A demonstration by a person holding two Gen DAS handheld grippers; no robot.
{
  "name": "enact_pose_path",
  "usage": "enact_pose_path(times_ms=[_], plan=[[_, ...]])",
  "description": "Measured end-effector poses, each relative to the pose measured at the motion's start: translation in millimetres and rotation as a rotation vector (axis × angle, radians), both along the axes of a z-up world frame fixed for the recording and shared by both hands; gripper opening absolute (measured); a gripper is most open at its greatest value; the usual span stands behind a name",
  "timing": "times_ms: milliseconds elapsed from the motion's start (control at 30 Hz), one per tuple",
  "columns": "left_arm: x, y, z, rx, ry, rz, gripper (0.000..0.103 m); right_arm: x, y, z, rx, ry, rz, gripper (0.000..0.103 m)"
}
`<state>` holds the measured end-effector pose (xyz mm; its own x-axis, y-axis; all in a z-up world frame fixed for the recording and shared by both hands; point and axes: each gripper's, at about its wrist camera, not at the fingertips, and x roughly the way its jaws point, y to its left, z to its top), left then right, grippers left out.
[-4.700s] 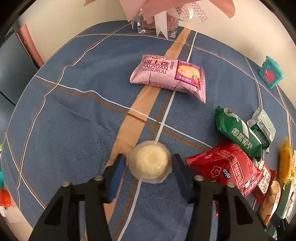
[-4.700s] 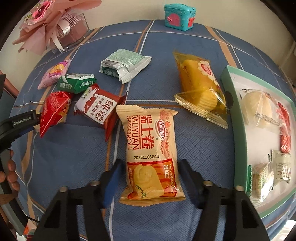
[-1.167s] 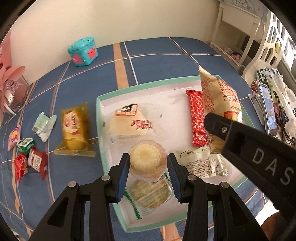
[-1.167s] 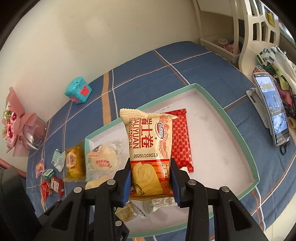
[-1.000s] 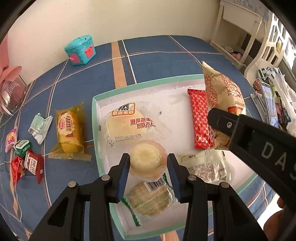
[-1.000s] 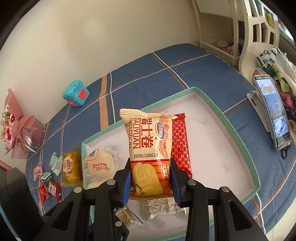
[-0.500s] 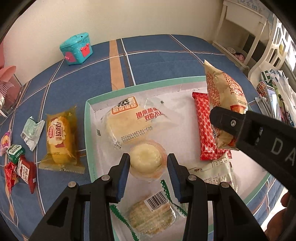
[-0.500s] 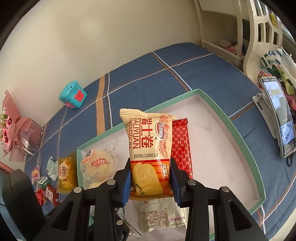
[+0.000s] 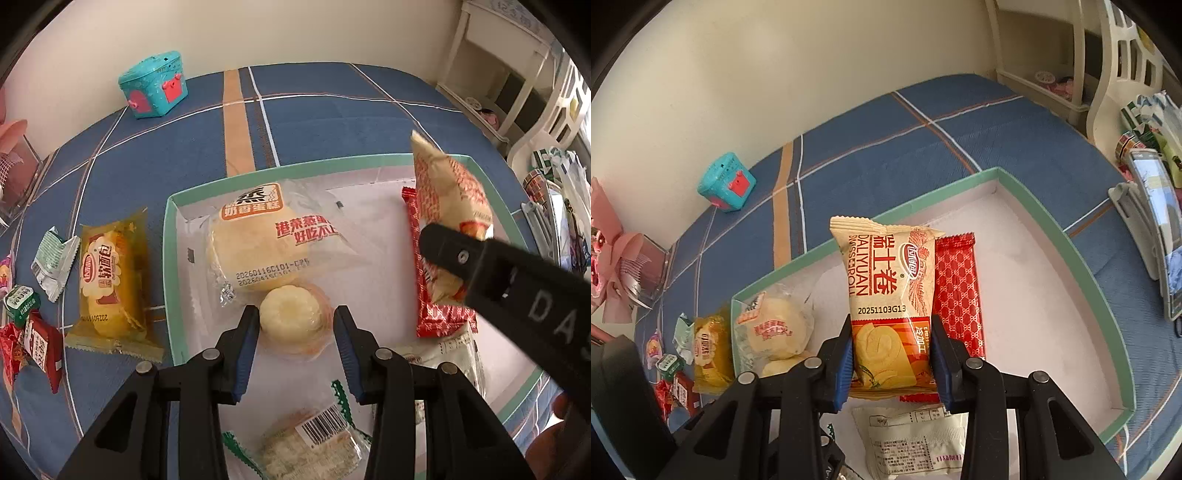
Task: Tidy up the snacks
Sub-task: 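Carry the jelly cup with left tool over the tray while right tool carries the swiss roll there, then open right tool to drop the swiss roll while left tool releases the jelly cup in the tray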
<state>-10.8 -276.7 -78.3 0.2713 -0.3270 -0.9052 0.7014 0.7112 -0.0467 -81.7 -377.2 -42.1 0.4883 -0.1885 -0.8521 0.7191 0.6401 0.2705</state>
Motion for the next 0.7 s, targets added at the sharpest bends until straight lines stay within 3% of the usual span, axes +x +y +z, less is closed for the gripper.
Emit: enact_pose_path(times_ms=[500, 700], plan=[[10.3, -1.0, -4.1, -0.010, 0.023, 0.014, 0.043, 8.2, -0.8, -13.8, 0.017, 0.038, 0.004, 0.041], [11.5, 2.4, -1.5, -0.015, 0.046, 0.018, 0.056, 7.4, 0.2, -8.8, 0.021, 0.037, 0.011, 0.058]])
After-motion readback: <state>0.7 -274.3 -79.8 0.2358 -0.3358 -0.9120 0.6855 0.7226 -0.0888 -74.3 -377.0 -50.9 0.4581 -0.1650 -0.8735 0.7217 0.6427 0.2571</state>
